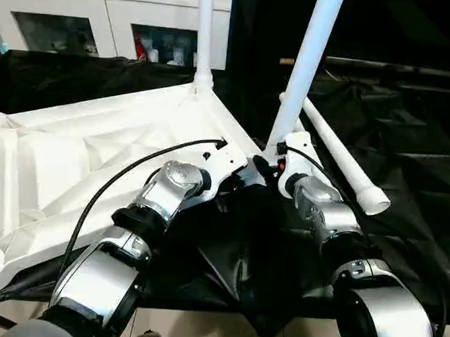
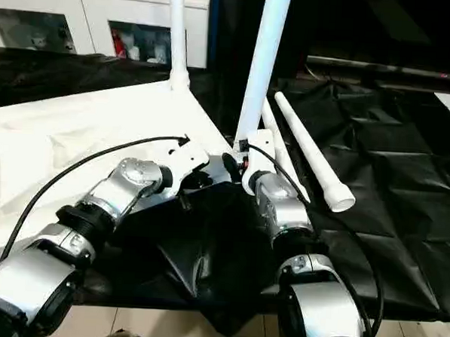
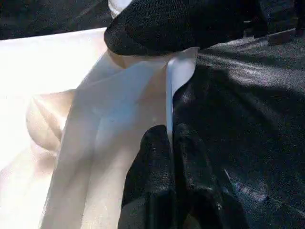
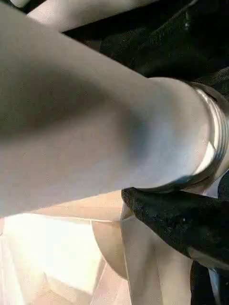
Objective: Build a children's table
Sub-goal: Rotate leg to tighten
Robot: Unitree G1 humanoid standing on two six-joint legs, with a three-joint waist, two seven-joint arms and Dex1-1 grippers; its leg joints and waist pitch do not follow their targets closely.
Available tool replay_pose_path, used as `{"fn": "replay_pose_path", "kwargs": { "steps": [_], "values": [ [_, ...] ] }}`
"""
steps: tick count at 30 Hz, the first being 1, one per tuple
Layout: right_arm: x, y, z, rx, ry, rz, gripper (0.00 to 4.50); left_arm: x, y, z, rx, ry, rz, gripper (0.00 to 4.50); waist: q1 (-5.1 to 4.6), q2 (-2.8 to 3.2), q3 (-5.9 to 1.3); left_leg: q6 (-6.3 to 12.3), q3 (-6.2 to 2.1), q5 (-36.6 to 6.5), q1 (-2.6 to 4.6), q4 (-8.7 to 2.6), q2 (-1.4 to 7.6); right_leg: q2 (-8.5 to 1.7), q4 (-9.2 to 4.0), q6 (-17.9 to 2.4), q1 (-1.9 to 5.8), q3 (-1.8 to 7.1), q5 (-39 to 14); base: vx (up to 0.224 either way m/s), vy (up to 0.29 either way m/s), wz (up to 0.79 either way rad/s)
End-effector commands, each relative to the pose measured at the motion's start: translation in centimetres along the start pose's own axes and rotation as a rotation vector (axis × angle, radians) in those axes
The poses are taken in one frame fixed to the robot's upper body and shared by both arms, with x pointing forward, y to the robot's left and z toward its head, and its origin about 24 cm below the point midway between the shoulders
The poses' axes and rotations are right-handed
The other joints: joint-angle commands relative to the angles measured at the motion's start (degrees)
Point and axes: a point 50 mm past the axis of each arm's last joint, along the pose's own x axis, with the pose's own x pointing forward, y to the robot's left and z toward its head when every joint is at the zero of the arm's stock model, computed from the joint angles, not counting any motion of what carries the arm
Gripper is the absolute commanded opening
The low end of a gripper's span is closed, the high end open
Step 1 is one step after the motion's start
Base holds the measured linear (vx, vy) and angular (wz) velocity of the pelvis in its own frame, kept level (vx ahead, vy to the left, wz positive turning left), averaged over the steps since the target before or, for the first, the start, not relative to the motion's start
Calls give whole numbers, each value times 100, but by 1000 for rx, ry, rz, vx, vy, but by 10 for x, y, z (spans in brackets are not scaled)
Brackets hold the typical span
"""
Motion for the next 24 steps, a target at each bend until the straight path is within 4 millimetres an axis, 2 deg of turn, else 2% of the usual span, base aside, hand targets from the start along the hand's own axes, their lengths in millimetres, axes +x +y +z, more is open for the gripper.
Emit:
{"fn": "replay_pose_path", "kwargs": {
  "steps": [1, 2, 4, 9, 11, 12, 13, 15, 16, 17, 18, 20, 22, 24],
  "values": [
    [4, 27, -13, 20, 37, 139, 345, 3, -2, 12, 20, -72, 11, 0, -20, -10, -392, 26, -68, -2229, 85, -461, 83, -256, -478, -895, 185, 148, -2556, 0, 0, 0],
    [3, 26, -12, 3, 25, 150, 364, 2, -2, 11, 25, -75, 2, 0, -25, -10, -394, 49, -67, -2204, 75, -464, 85, -258, -473, -918, 193, 151, -2504, 0, 0, 0],
    [1, 21, -10, -11, 15, 169, 364, -2, -1, 7, 43, -76, -23, 0, -34, -33, -389, 77, -63, -2179, 68, -463, 82, -260, -472, -941, 196, 153, -2512, 0, 0, 0],
    [-2, 15, -8, -22, 9, 197, 364, -6, 0, 2, 49, -77, -51, 0, -37, -26, -396, 131, -48, -1992, 63, -462, 97, -275, -449, -1041, 215, 175, -2315, 0, 0, 0],
    [-12, 3, -6, -94, -4, 315, 364, -15, -1, -4, 76, -99, -127, 0, -17, -23, -399, 178, -42, -1913, 55, -459, 96, -264, -443, -1065, 243, 171, -2193, 0, 0, 0],
    [-17, -1, -6, -129, -2, 361, 364, -19, -1, -7, 84, -104, -154, 0, -1, -38, -401, 249, -42, -1831, 27, -464, 110, -272, -428, -1077, 275, 178, -2070, 0, 0, 0],
    [-24, -7, -6, -185, 6, 423, 364, -25, -2, -10, 101, -108, -206, 0, -1, -28, -412, 259, -36, -1784, 32, -453, 109, -272, -409, -1114, 258, 183, -1992, 0, 0, 0],
    [-31, -12, -6, -227, 12, 477, 364, -30, -2, -13, 124, -109, -251, 0, 5, 0, -436, 291, -26, -1578, 22, -443, 113, -265, -357, -1226, 279, 192, -1613, 0, 0, 0],
    [-31, -12, -6, -227, 12, 477, 364, -30, -2, -13, 124, -109, -251, 0, 22, -12, -443, 326, -20, -1447, 24, -435, 119, -256, -334, -1290, 288, 188, -1397, 0, 0, 0],
    [-36, -16, -6, -256, 16, 519, 364, -35, -3, -16, 140, -109, -294, 0, 31, -3, -451, 354, -15, -1368, 40, -426, 128, -254, -312, -1396, 288, 188, -1206, 0, 0, 0],
    [-42, -21, -4, -291, 24, 564, 364, -42, -3, -18, 151, -110, -347, 0, 62, 15, -463, 391, -11, -1199, 27, -417, 135, -241, -267, -1465, 314, 183, -950, 0, 0, 0],
    [-49, -27, -1, -321, 26, 603, 364, -49, -3, -21, 159, -107, -398, 0, 105, 12, -462, 476, 21, -1021, 34, -403, 150, -223, -223, -1597, 302, 188, -621, 0, 0, 0],
    [-50, -28, 0, -324, 22, 612, 364, -51, -2, -22, 163, -106, -408, 0, 120, 11, -468, 503, 30, -987, 26, -396, 154, -229, -200, -1635, 302, 189, -533, 0, 0, 0],
    [-52, -28, 2, -321, 13, 622, 364, -52, -2, -22, 165, -103, -415, 0, 138, 32, -450, 427, 31, -1137, 39, -406, 155, -240, -226, -1608, 287, 189, -799, 0, 0, 0]
  ]
}}
